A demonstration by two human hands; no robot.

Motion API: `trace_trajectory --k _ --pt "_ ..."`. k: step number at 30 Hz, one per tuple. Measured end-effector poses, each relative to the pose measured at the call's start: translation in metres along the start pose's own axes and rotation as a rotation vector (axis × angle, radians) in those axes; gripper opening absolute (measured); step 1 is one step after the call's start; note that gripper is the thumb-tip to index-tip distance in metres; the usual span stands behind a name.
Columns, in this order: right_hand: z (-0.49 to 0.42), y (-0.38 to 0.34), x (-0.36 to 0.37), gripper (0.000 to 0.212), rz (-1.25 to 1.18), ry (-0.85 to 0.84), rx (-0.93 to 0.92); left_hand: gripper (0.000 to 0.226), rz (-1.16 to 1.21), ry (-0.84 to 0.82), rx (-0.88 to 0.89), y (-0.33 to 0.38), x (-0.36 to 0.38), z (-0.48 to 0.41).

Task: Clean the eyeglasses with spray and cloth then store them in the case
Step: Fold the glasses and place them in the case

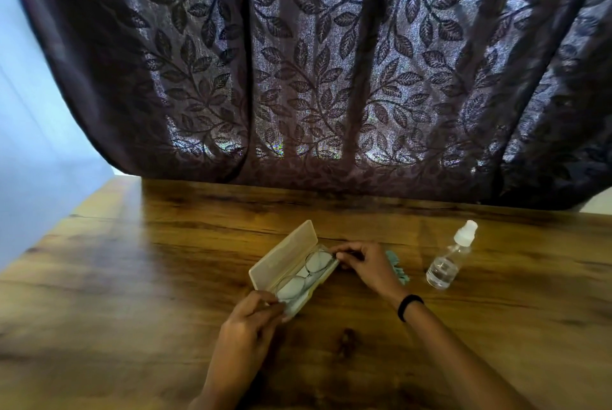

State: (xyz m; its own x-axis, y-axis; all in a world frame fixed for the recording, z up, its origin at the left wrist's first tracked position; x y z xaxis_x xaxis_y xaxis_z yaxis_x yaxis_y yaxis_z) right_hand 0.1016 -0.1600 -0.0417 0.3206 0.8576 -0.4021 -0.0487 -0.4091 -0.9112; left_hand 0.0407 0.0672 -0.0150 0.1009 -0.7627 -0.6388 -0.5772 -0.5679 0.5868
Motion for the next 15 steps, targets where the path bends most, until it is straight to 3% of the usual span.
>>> trace_trajectory --k 15 --pt "-0.0049 0.0001 0.0024 0.023 -0.034 0.022 -0.020 0.021 0.028 0.037 0.002 0.0010 -0.0027 -0.0029"
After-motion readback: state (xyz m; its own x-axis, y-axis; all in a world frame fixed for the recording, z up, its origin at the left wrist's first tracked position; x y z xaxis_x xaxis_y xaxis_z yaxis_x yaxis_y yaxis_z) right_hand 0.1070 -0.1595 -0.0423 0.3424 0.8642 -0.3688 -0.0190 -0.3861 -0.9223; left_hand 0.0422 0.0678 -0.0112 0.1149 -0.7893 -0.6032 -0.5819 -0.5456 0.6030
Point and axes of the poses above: each hand's wrist, its own z-axis away from the middle knuckle, its own x-axis out of the palm, y = z × x, the point moved 7 cm from there along -z, towards the middle knuckle, and after that the axes turned 10 degrees about y, right-handed, at the moved point
